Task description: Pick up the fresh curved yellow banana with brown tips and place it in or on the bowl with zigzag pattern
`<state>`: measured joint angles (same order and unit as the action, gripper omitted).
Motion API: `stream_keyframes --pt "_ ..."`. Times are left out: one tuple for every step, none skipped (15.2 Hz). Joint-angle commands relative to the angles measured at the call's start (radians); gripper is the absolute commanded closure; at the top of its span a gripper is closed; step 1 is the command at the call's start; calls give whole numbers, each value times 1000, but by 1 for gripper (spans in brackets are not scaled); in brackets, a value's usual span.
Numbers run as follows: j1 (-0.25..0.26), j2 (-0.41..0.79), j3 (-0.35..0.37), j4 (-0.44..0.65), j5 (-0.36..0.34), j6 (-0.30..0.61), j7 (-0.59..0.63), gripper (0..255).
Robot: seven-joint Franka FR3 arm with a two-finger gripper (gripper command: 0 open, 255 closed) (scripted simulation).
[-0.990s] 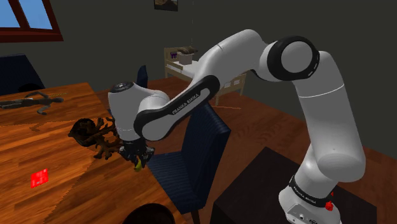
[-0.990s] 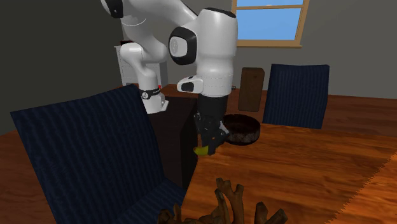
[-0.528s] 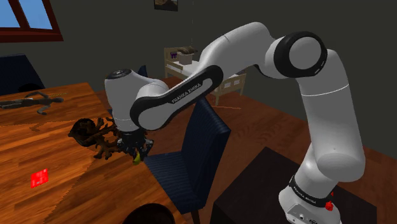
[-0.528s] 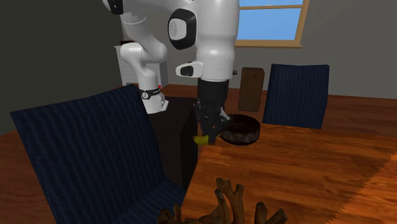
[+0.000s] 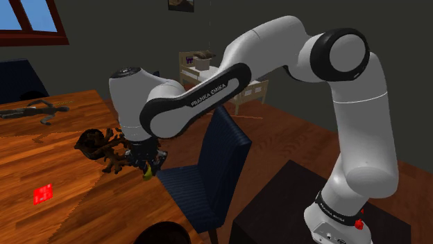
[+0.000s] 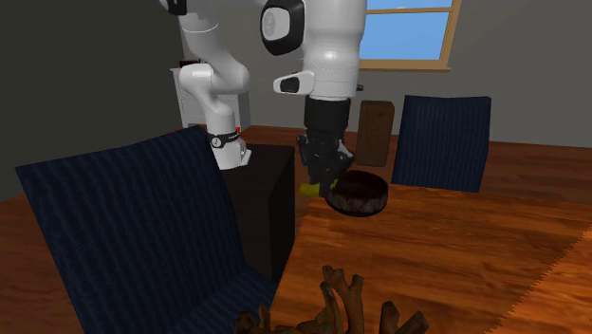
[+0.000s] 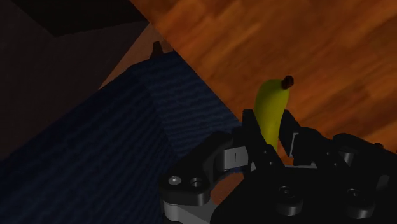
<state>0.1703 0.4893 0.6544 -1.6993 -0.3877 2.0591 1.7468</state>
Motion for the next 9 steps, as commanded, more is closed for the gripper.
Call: stream_keyframes --pt "7 -37 18 -56 13 19 33 255" --pt "13 -51 26 -78 18 26 52 255" --pt "21 -65 34 -99 23 33 70 255" --pt "28 -78 43 -119 27 40 88 255" --pt "37 -90 51 -137 32 46 107 255" --pt "46 -101 59 -154 36 52 125 255" --pt "55 -111 68 -170 40 57 144 255" --pt "65 -121 76 -184 44 61 164 255" --pt "76 -129 84 -197 48 65 183 255"
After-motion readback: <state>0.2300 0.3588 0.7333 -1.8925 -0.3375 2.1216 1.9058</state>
